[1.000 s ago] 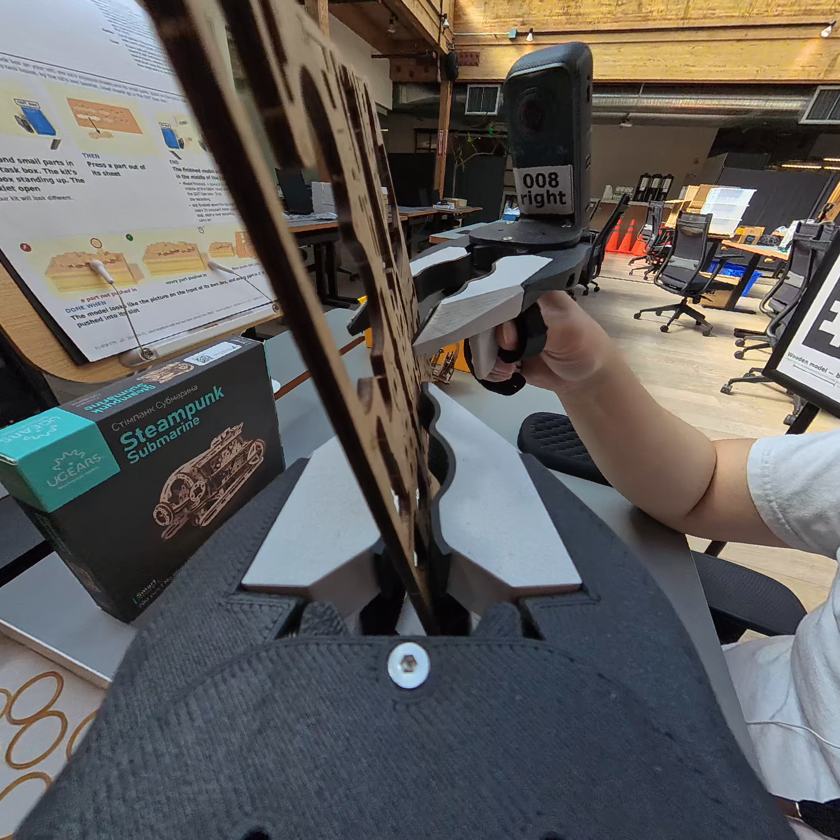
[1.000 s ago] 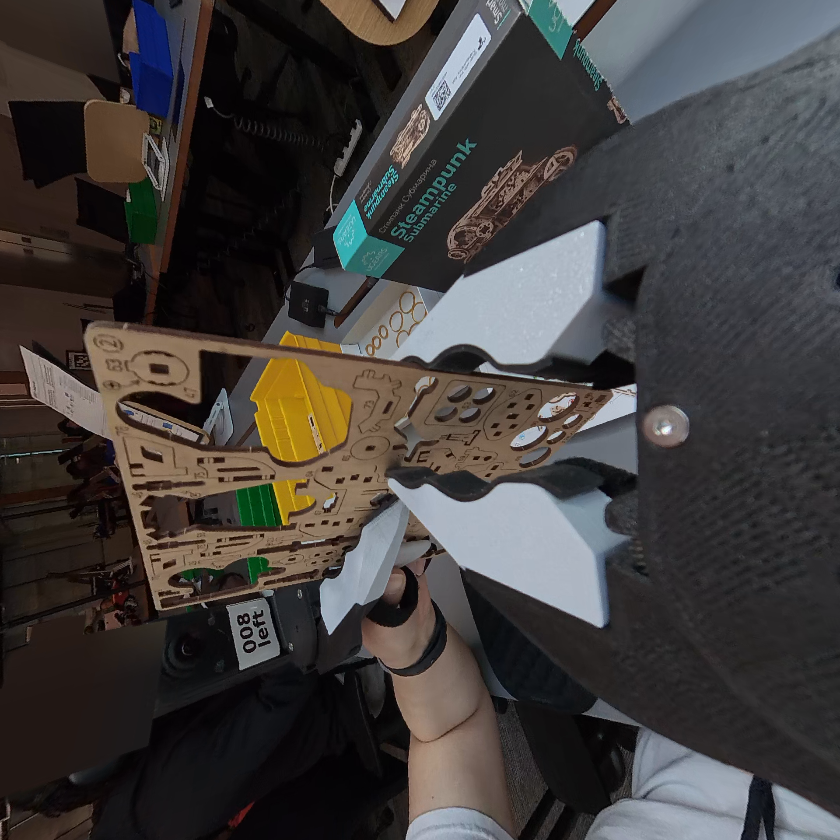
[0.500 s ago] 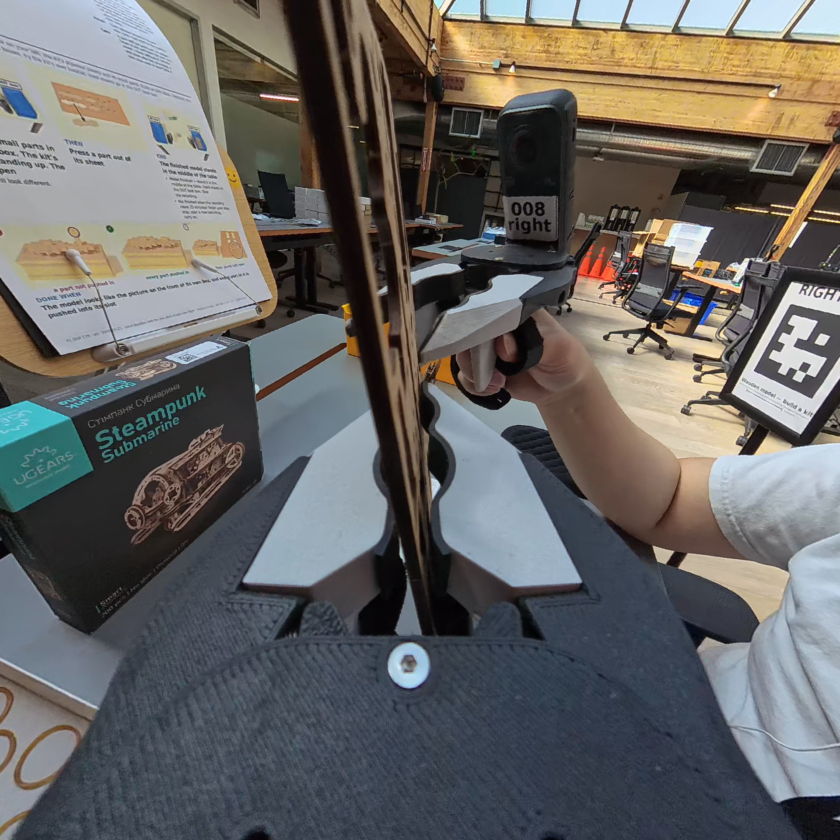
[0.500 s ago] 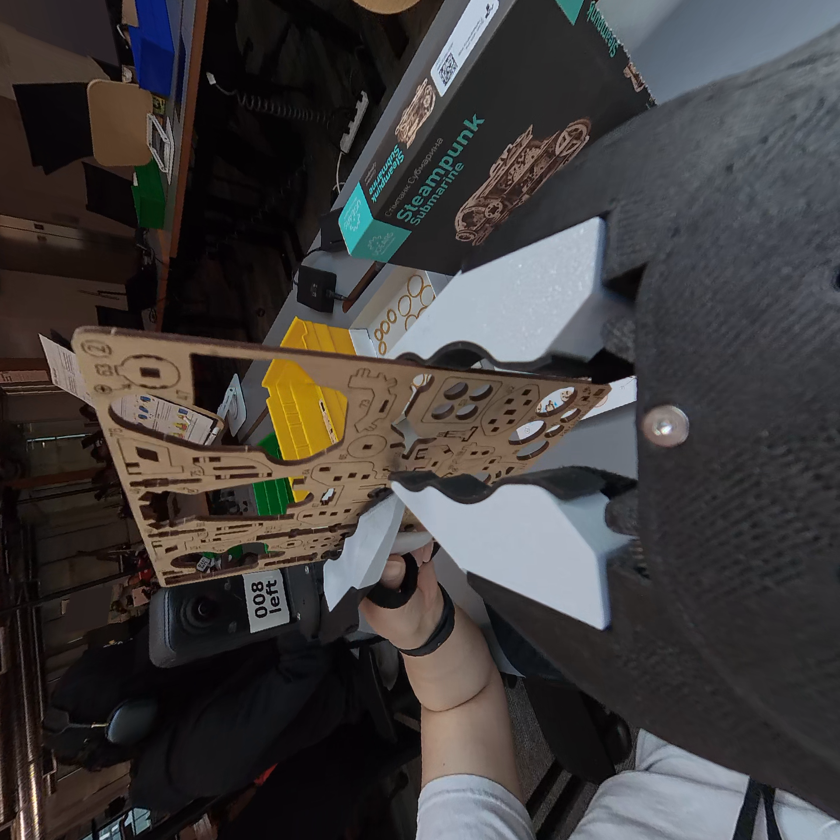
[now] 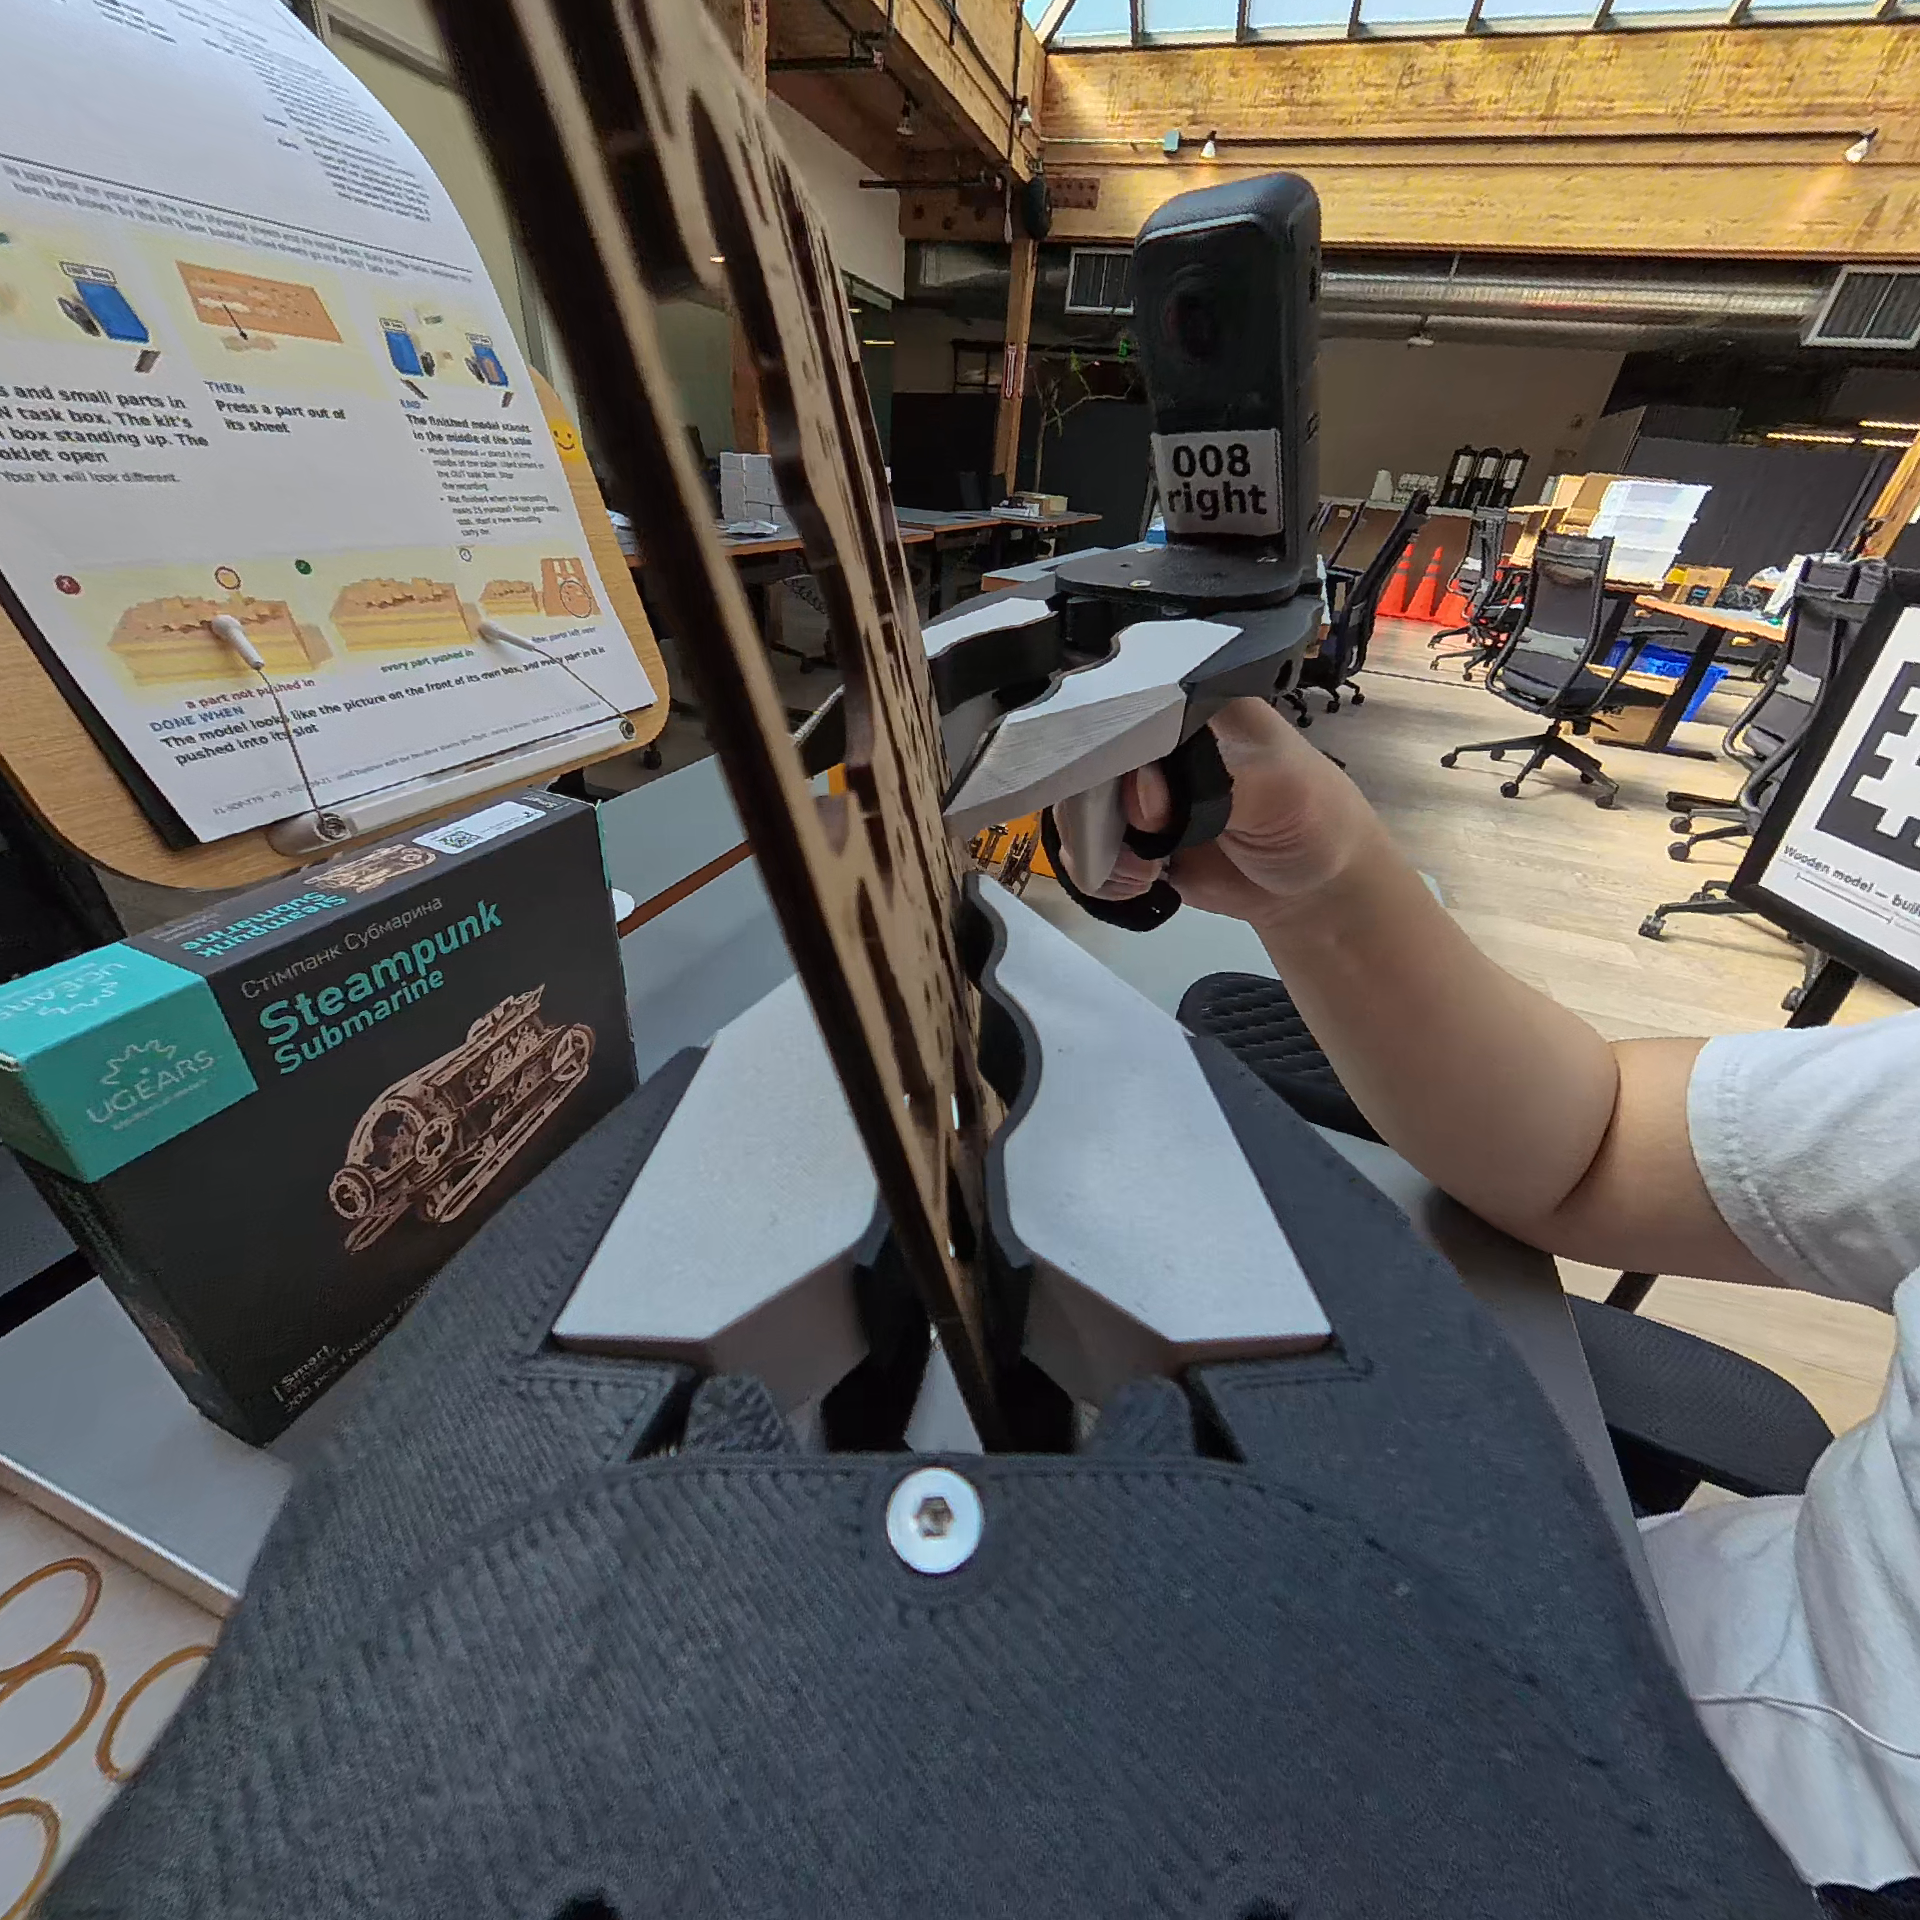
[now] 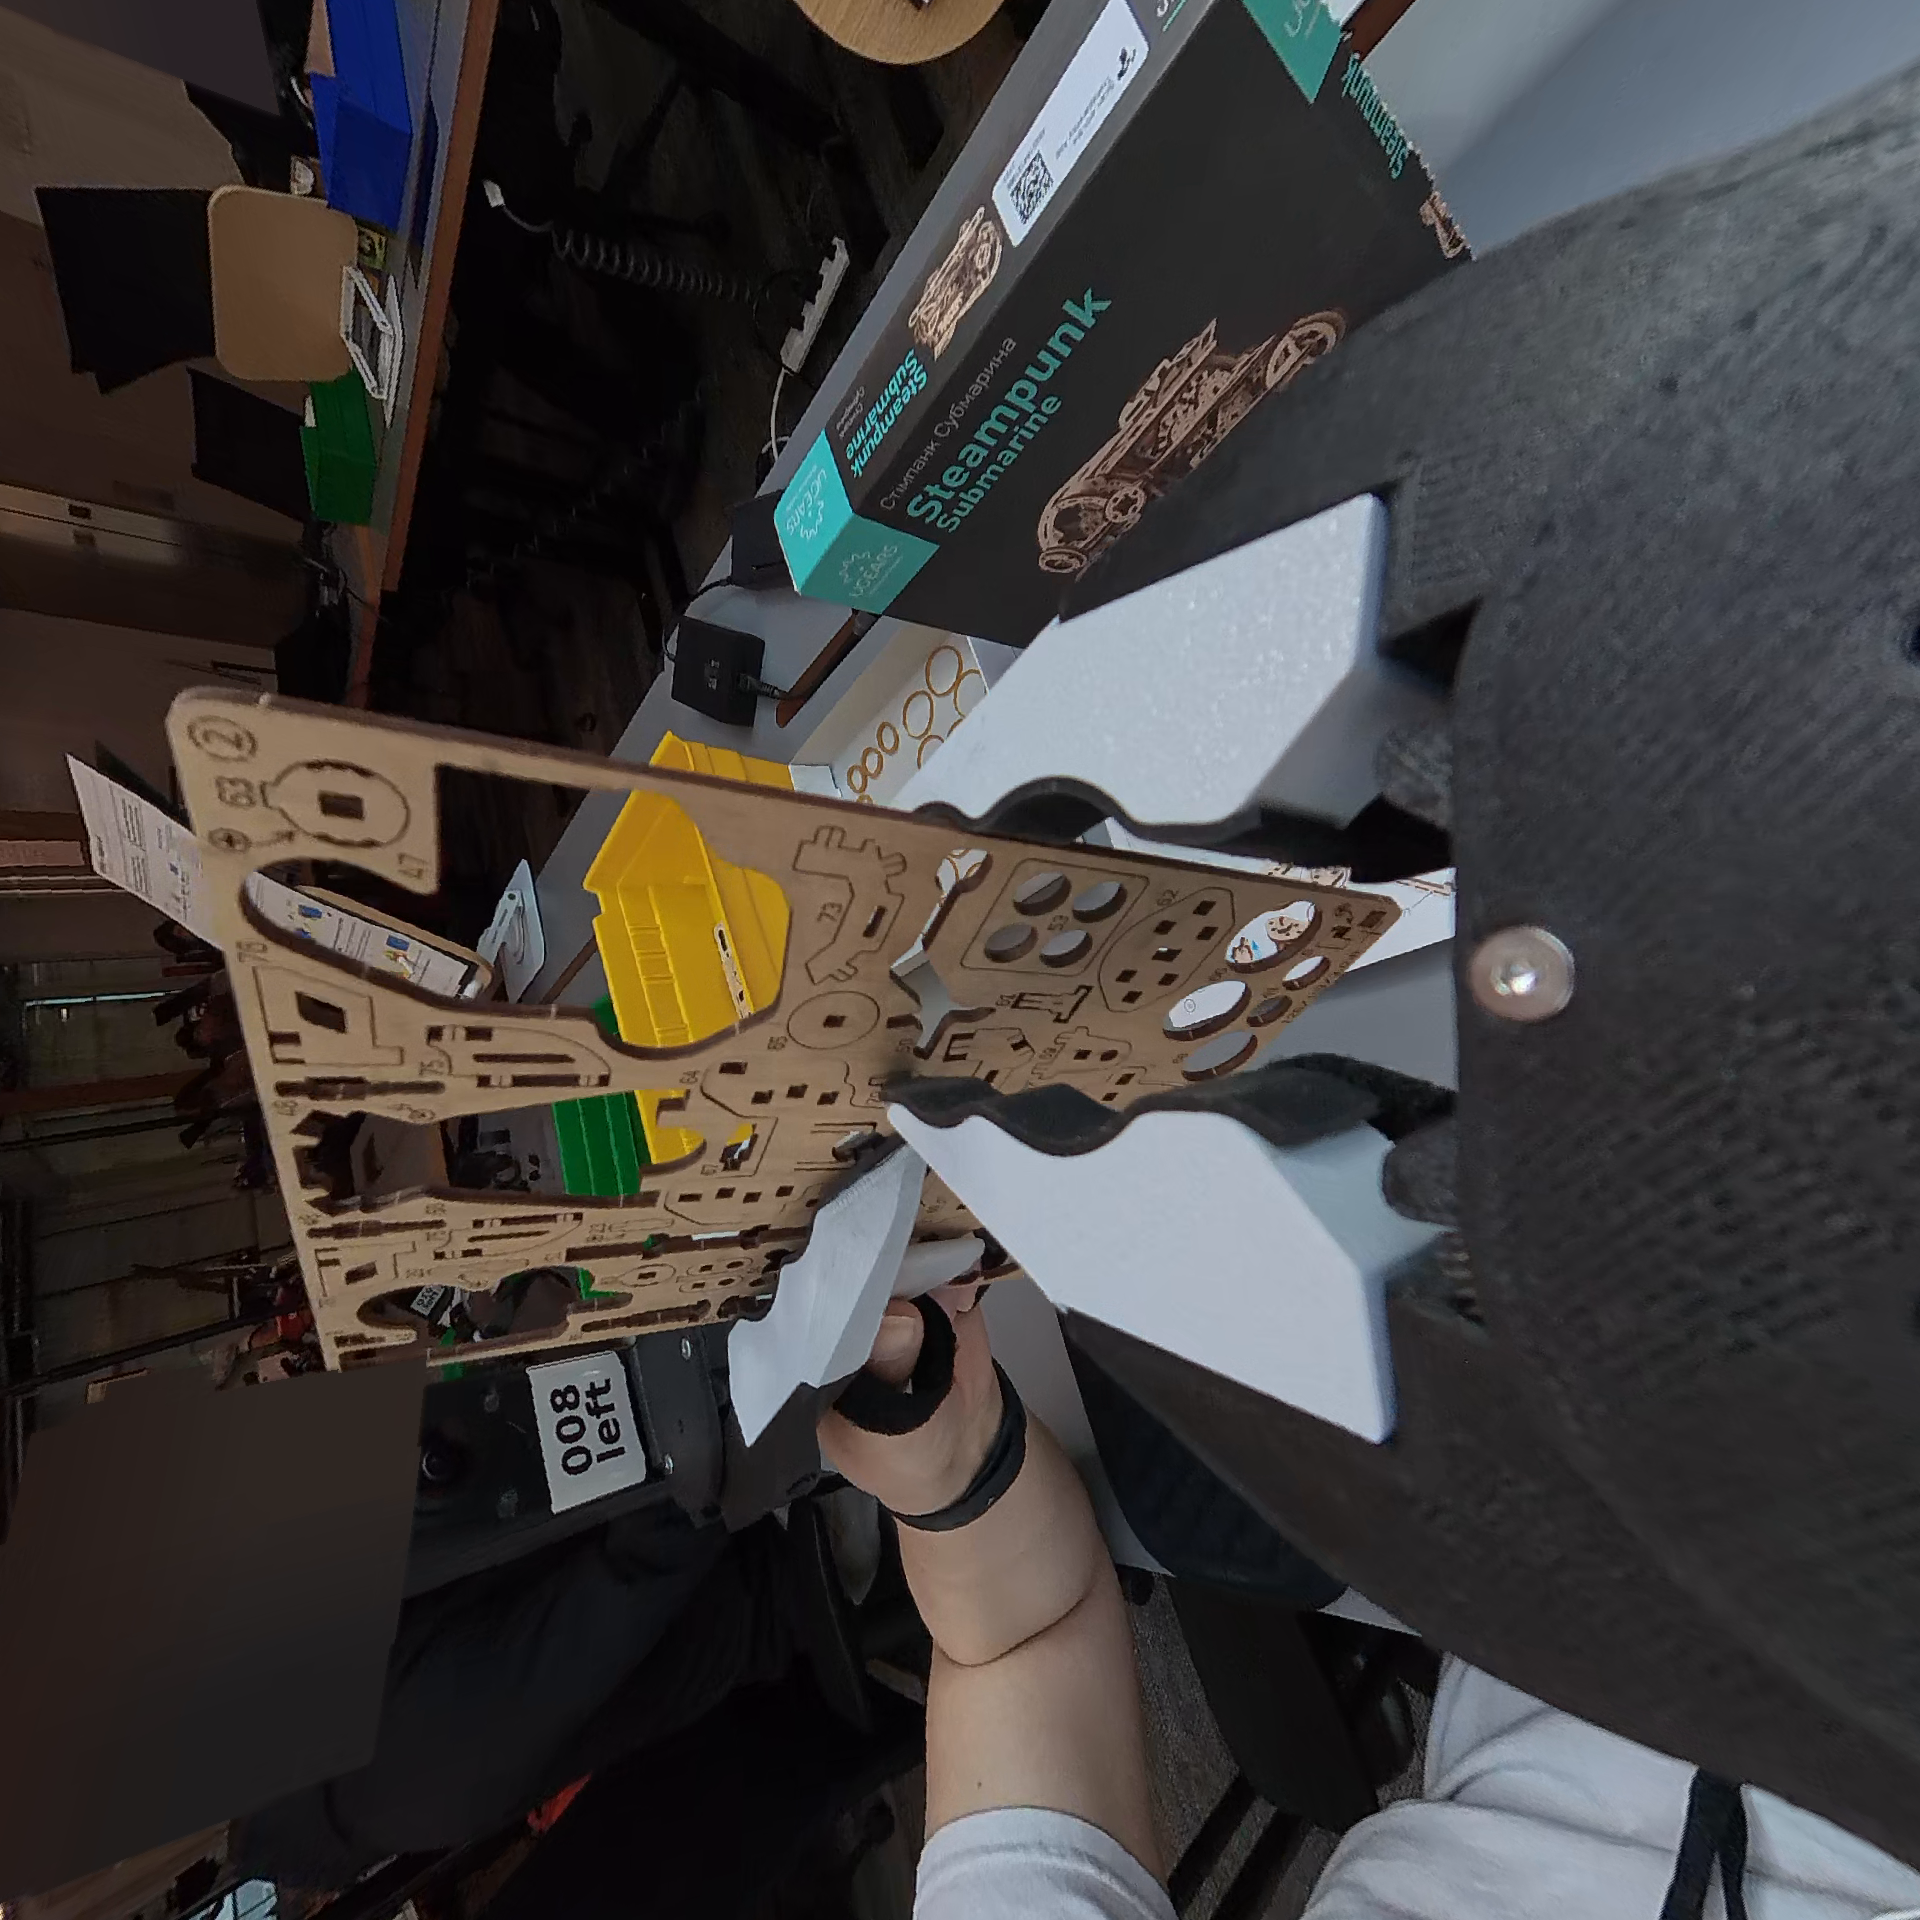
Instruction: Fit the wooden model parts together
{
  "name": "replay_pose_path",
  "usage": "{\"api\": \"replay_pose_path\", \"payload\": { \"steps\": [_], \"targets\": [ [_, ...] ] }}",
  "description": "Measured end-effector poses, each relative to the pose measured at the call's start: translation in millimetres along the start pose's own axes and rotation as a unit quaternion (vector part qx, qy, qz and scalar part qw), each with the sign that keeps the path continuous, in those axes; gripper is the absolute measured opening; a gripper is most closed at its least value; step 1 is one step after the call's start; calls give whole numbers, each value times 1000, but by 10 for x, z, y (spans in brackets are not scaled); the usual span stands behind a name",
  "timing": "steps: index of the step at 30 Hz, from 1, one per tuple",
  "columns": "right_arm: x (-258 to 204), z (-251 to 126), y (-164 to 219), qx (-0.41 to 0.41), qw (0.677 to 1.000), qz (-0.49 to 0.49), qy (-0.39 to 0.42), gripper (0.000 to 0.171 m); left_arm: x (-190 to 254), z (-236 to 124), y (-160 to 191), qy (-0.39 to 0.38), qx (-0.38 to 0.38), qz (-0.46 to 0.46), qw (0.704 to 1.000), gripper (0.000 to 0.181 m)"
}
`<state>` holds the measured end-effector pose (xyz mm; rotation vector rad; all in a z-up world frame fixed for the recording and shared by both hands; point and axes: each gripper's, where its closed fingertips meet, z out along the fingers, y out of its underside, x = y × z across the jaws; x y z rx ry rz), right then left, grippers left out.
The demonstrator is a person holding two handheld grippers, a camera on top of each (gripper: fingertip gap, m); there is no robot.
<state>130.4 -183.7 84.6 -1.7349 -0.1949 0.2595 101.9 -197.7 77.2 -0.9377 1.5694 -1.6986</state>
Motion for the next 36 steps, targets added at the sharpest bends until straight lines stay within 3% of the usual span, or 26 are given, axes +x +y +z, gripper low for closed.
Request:
{"api": "replay_pose_path", "payload": {
  "steps": [6, 10, 21, 24, 29, 32, 36],
  "targets": [
    [-5, -1, -30, 13, 1000, 2, -5, 43, -20, -8, -15, 12, 8, -14, 1000, 1],
    [-56, -32, -97, 41, 998, 37, -42, 33, -8, -29, -44, 26, 12, -19, 999, 1],
    [2, -6, -7, 5, 1000, 20, 5, 41, -35, -2, 25, 12, 4, -34, 999, 1],
    [34, 10, 258, -24, 998, 64, 8, 41, -32, 18, 301, 12, -19, -91, 996, 1],
    [74, 88, 1173, -84, 970, 226, -7, 40, -38, 34, 1112, 25, -69, -251, 965, 1],
    [72, 140, 1489, -67, 957, 283, -1, 39, -48, -3, 1393, 41, -88, -335, 937, 1],
    [-4, 223, 1806, -105, 947, 305, 5, 42, -44, -86, 1630, 35, -105, -368, 923, 1]
  ]
}}
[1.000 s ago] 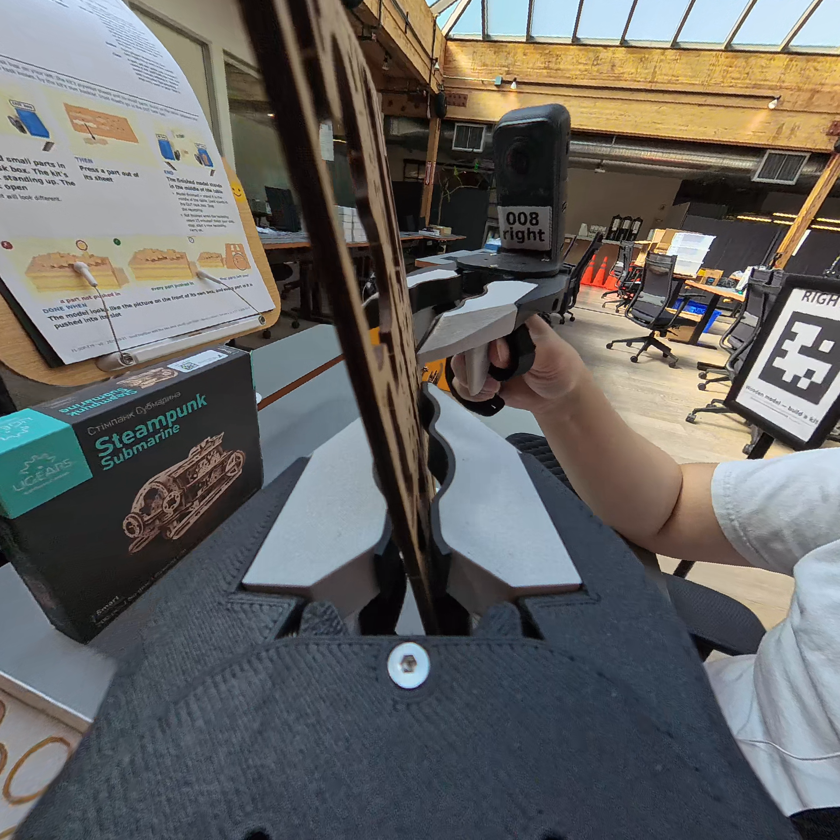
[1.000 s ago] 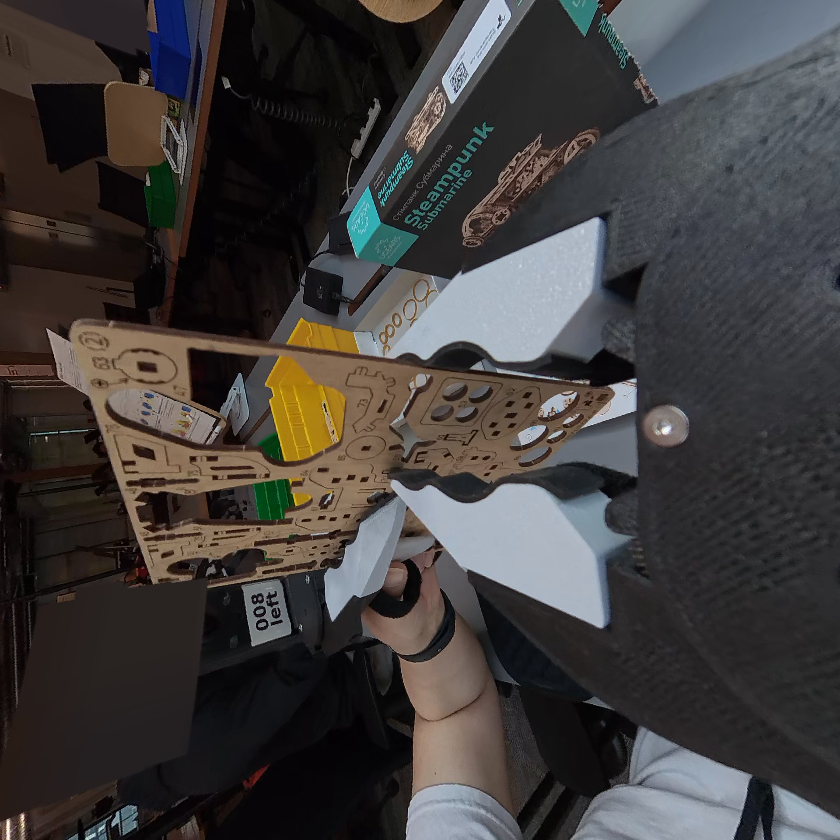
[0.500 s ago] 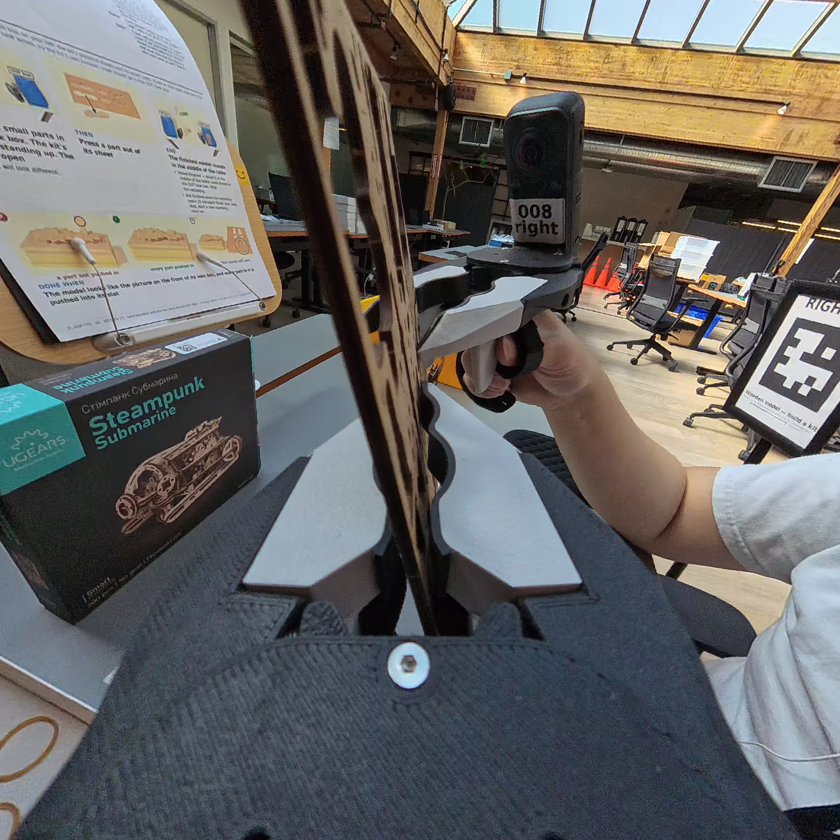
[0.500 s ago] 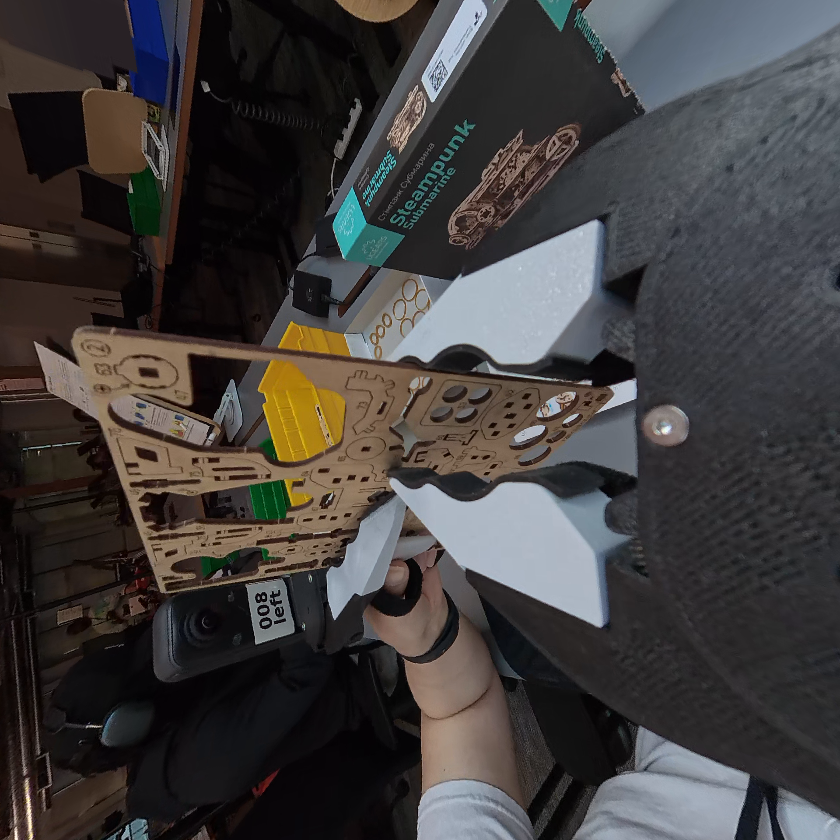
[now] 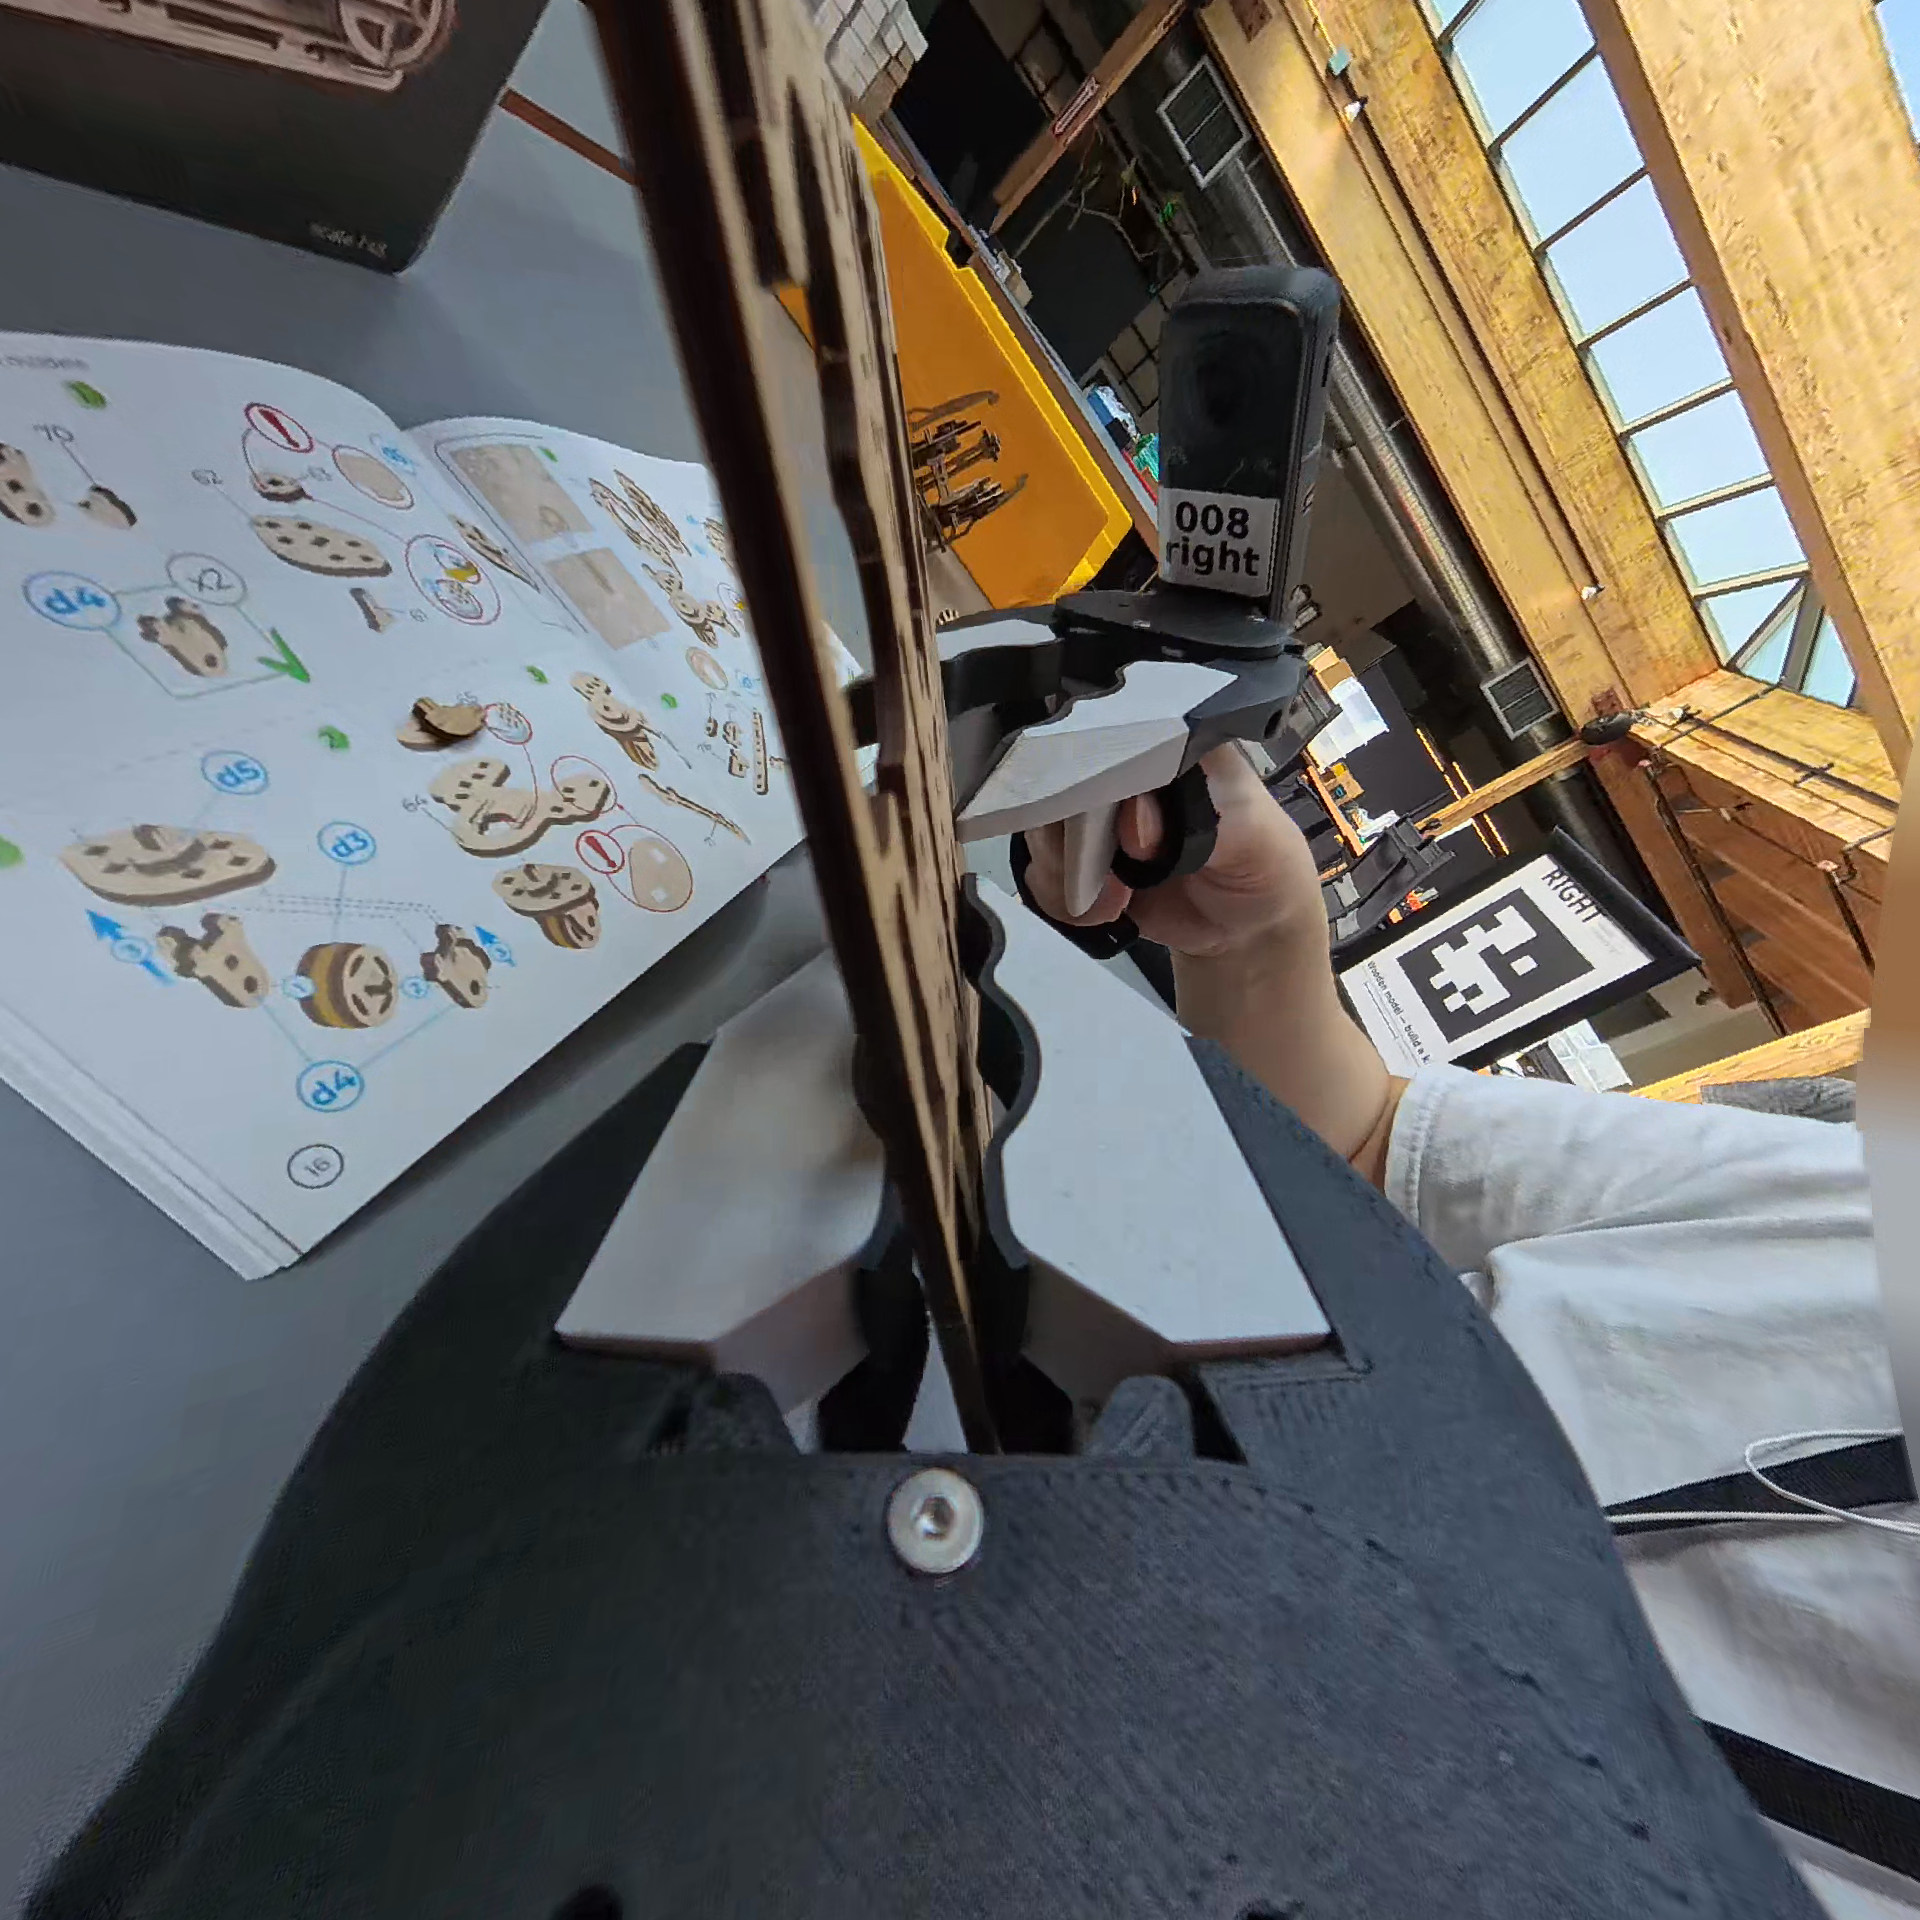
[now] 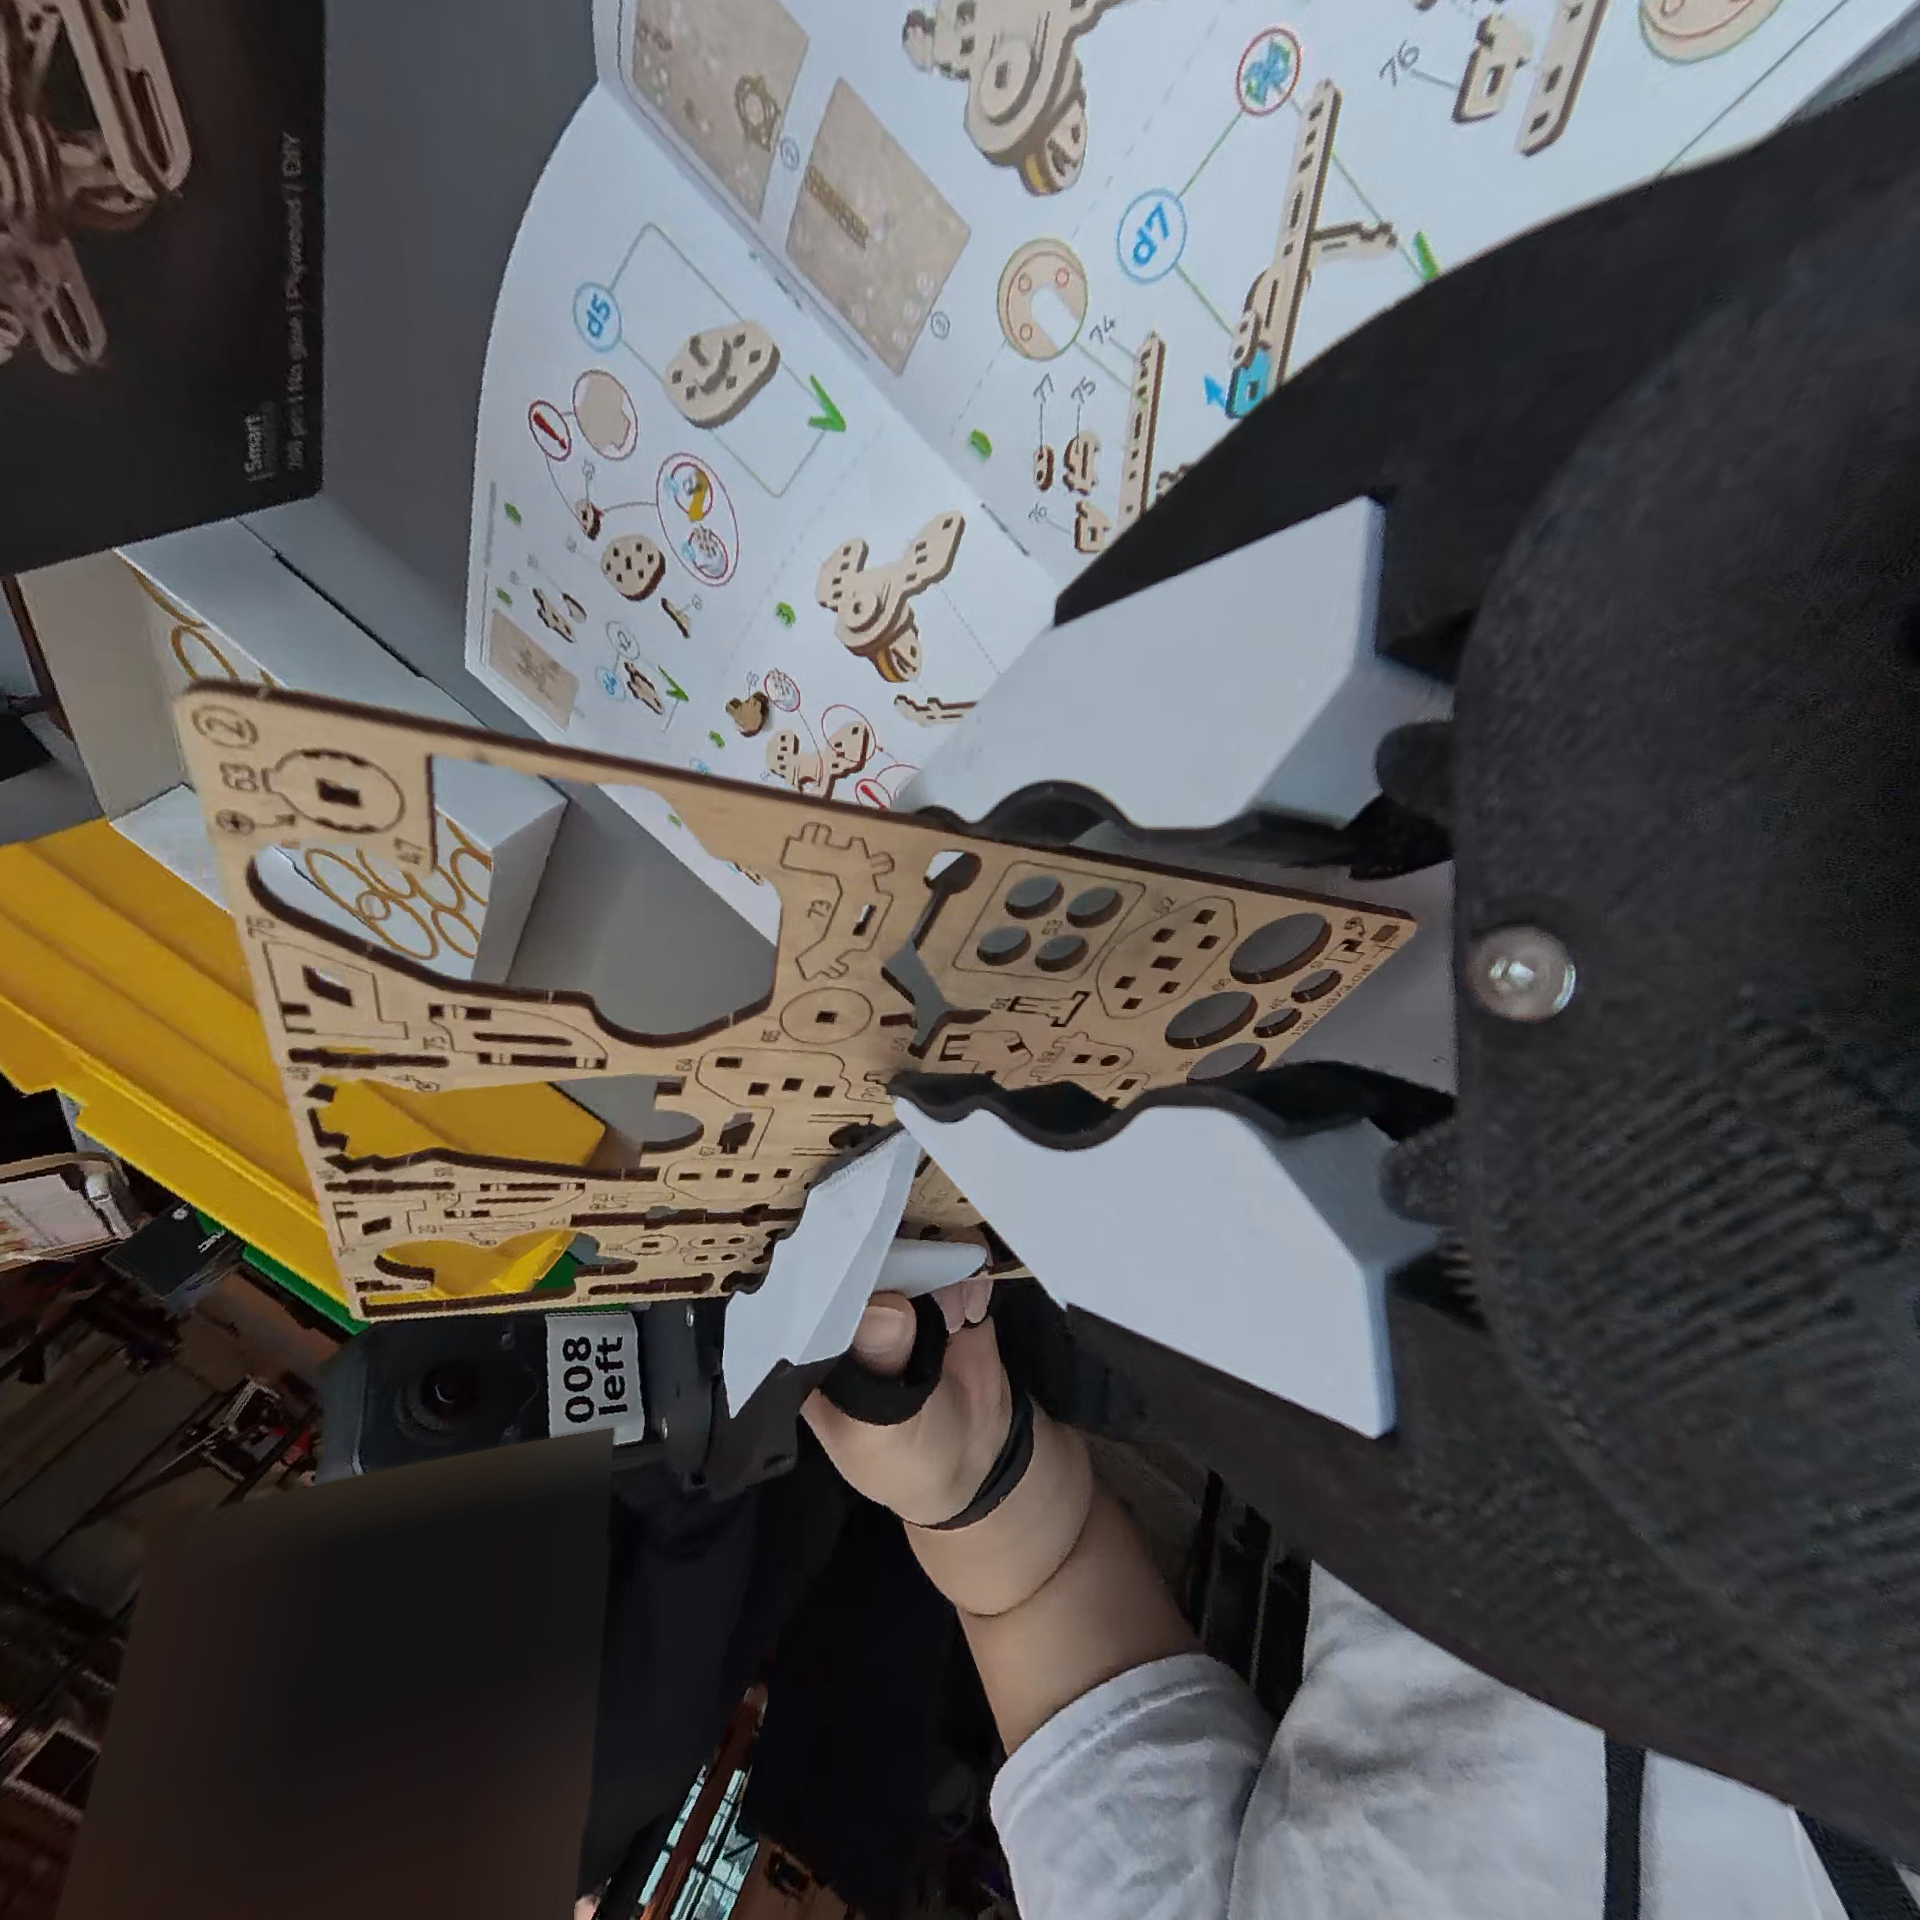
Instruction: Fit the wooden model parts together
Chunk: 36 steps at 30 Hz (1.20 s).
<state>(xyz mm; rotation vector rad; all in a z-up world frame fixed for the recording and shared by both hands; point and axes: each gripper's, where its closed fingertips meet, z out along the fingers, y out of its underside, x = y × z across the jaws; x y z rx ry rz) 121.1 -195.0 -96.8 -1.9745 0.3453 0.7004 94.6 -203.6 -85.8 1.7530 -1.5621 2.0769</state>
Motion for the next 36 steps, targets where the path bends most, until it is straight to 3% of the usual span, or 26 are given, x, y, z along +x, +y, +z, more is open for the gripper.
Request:
{"api": "replay_pose_path", "payload": {
  "steps": [18, 28, 36],
  "targets": [
    [82, 43, 84, -19, 1000, 0, 7, 42, -76, 23, 78, -52, -8, 55, 997, 1],
    [-26, -45, -16, 9, 1000, 1, -30, 35, -10, 21, 55, -16, -6, 42, 999, 2],
    [24, -6, 29, -5, 1000, -19, 2, 42, -15, 21, 55, -25, -6, 49, 998, 1]
  ]
}}
